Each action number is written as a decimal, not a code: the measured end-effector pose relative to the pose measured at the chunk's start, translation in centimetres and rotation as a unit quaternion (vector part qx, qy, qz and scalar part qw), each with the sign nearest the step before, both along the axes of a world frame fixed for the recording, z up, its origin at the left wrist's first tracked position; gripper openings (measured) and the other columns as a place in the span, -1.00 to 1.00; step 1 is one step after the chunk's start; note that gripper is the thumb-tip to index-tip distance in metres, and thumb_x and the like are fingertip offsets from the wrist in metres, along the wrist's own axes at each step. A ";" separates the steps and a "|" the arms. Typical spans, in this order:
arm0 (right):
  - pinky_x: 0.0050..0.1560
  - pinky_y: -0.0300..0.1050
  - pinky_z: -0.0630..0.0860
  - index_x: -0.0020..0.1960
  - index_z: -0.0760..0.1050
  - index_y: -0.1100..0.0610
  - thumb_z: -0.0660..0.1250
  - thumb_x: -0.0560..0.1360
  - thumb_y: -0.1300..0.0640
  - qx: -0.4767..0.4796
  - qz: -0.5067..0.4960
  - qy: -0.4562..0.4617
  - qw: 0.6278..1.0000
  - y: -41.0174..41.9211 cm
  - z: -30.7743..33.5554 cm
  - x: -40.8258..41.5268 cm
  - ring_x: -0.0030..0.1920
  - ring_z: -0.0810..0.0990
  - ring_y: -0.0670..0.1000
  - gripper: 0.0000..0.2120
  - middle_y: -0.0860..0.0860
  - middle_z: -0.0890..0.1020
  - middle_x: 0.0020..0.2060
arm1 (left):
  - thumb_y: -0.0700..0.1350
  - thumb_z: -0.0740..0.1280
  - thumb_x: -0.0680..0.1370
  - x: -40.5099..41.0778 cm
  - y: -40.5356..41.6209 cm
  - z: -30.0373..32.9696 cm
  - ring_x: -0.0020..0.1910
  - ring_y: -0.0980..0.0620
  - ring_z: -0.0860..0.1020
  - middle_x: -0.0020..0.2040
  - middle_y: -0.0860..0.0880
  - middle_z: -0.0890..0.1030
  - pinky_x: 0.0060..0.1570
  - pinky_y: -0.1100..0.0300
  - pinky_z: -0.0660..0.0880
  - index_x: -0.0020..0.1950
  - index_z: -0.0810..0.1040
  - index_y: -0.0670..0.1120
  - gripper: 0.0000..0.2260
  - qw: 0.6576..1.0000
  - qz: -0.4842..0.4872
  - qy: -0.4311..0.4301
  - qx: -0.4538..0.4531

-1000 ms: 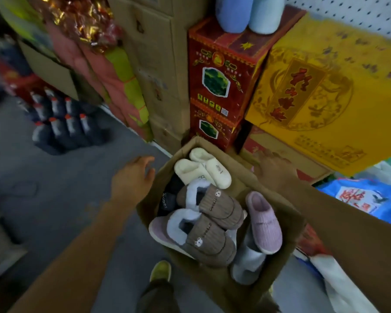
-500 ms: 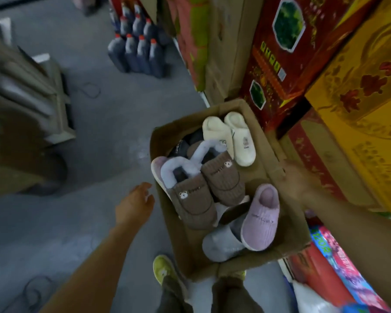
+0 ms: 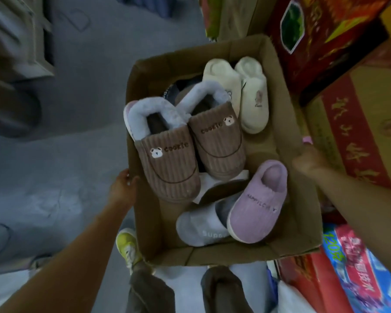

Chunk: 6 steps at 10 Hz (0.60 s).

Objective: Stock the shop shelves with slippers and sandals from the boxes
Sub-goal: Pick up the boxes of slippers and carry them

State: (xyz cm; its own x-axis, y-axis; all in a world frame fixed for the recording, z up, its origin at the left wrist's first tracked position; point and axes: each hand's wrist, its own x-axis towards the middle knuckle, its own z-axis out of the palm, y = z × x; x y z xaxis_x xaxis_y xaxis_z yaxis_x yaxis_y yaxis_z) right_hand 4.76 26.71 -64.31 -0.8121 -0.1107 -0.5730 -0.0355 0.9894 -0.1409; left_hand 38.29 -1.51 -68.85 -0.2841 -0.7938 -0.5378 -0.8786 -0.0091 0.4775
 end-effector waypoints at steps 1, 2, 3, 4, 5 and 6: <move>0.27 0.04 0.36 0.32 0.39 0.34 0.21 0.57 0.19 -0.058 -0.062 0.015 0.996 0.1 -2.4 -0.6 0.27 0.43 0.29 -0.63 0.33 0.47 0.26 | -0.08 0.23 0.61 -0.4 -0.3 -2.0 -0.08 -0.23 0.59 -0.10 -0.23 0.60 -0.08 -0.08 0.52 0.07 0.53 -0.23 -0.77 0.999 0.037 0.027 -0.010; 0.32 -0.01 0.31 0.34 0.40 0.26 0.27 0.55 0.09 -0.112 -0.096 0.093 0.985 0.4 -3.3 -0.2 0.30 0.42 0.26 -0.58 0.27 0.45 0.30 | -0.01 0.24 0.59 -0.9 -0.1 -2.9 -0.17 -0.20 0.58 -0.17 -0.26 0.59 -0.13 -0.10 0.55 -0.08 0.51 -0.25 -0.71 0.997 0.071 0.020 -0.038; 0.29 -0.02 0.35 0.30 0.45 0.26 0.29 0.55 0.11 -0.124 -0.113 0.098 0.981 0.3 -2.5 0.3 0.28 0.45 0.25 -0.62 0.25 0.50 0.26 | -0.03 0.24 0.57 -1.1 0.6 -2.3 -0.22 -0.16 0.54 -0.24 -0.22 0.56 -0.22 -0.02 0.47 -0.16 0.48 -0.24 -0.72 0.992 0.096 0.036 -0.077; 0.23 -0.02 0.39 0.26 0.50 0.27 0.30 0.54 0.15 -0.137 -0.102 0.110 0.979 -0.3 -0.3 0.9 0.24 0.48 0.25 -0.67 0.26 0.53 0.23 | -0.05 0.25 0.58 -0.4 1.0 -0.7 -0.26 -0.14 0.51 -0.28 -0.20 0.54 -0.29 0.04 0.38 -0.17 0.48 -0.25 -0.72 0.989 0.110 0.051 -0.086; 0.17 -0.01 0.43 0.19 0.53 0.30 0.29 0.54 0.14 -0.127 -0.085 0.109 0.982 -1.1 2.1 2.1 0.19 0.51 0.26 -0.70 0.27 0.55 0.18 | -0.06 0.25 0.58 1.0 0.6 1.8 -0.29 -0.14 0.50 -0.30 -0.20 0.53 -0.30 0.01 0.44 -0.18 0.48 -0.27 -0.72 0.986 0.124 0.063 -0.087; 0.13 -0.01 0.44 0.21 0.52 0.28 0.29 0.55 0.11 -0.126 -0.079 0.102 0.984 -2.7 5.0 3.8 0.16 0.52 0.26 -0.69 0.26 0.56 0.18 | -0.07 0.26 0.58 3.1 -0.4 4.8 -0.37 -0.08 0.41 -0.36 -0.17 0.47 -0.38 0.09 0.33 -0.22 0.44 -0.28 -0.70 0.984 0.137 0.064 -0.096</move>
State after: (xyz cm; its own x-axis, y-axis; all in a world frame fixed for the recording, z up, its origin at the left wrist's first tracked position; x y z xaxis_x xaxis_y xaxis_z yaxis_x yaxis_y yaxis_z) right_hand 8.56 24.02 -59.33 -0.9261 -0.0904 -0.3663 0.0637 0.9195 -0.3879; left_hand 41.43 -1.94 -64.08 -0.1014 -0.9337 -0.3433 -0.7882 -0.1351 0.6004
